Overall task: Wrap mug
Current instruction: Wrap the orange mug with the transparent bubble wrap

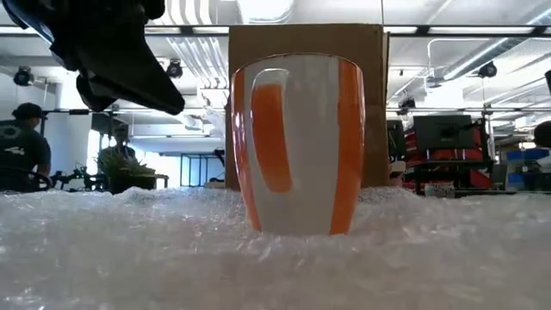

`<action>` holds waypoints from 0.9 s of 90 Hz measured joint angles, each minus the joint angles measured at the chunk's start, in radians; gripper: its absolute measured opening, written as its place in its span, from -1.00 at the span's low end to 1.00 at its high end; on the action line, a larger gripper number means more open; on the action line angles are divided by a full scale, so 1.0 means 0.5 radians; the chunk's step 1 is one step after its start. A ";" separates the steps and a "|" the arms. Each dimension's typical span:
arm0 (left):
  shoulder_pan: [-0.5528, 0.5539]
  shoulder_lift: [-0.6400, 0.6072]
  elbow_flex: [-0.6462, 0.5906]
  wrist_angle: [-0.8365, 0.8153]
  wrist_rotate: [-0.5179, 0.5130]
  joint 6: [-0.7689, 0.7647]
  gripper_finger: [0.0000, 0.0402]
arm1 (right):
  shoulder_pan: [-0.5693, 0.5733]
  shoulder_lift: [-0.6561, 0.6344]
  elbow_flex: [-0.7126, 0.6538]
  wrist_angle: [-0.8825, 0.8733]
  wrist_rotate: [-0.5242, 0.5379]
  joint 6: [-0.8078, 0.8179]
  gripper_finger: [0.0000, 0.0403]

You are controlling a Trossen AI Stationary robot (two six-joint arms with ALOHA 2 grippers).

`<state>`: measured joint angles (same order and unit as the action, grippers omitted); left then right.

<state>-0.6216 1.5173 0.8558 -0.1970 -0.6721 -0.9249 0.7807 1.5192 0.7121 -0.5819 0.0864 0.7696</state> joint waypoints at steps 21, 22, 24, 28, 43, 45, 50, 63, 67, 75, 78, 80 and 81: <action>0.019 0.000 0.000 0.051 0.000 0.026 -0.90 | -0.016 -0.107 0.254 -0.024 0.139 -0.285 -0.90; 0.020 0.000 0.000 0.056 0.000 0.031 -0.90 | -0.018 -0.112 0.268 -0.026 0.156 -0.311 -0.90; 0.021 0.000 0.000 0.067 0.001 0.042 -0.90 | -0.024 -0.118 0.298 -0.032 0.202 -0.363 -0.90; 0.022 0.000 0.000 0.091 0.001 0.057 -0.90 | -0.040 -0.133 0.366 -0.033 0.305 -0.473 -0.92; 0.023 0.000 0.000 0.117 0.001 0.068 -0.90 | -0.109 -0.143 0.619 0.005 0.769 -0.928 -0.98; 0.023 0.000 0.000 0.117 0.001 0.068 -0.90 | -0.123 -0.143 0.641 0.034 0.813 -0.982 -0.98; 0.023 0.000 0.000 0.125 0.001 0.068 -0.90 | -0.170 -0.143 0.687 0.149 0.869 -1.117 -0.99; 0.025 0.000 0.000 0.156 0.003 0.069 -0.90 | -0.283 -0.143 0.690 0.591 0.873 -1.440 -0.99; 0.030 0.000 0.000 0.175 0.002 0.069 -0.90 | -0.324 -0.136 0.665 0.767 0.853 -1.496 -0.99; 0.046 0.000 0.000 0.245 0.003 0.068 -0.90 | -0.407 -0.079 0.601 1.058 0.756 -1.573 -0.99; 0.056 0.000 0.000 0.287 0.005 0.069 -0.90 | -0.438 -0.042 0.580 1.122 0.717 -1.578 -0.99; 0.061 0.001 0.000 0.322 0.005 0.071 -0.90 | -0.457 -0.013 0.573 1.162 0.690 -1.579 -0.99; 0.063 0.000 0.000 0.346 0.005 0.076 -0.90 | -0.466 0.002 0.572 1.181 0.675 -1.578 -0.99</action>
<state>-0.5899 1.5175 0.8561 -0.0242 -0.6694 -0.8870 0.5476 1.5203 0.9980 0.0086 0.4238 -0.0195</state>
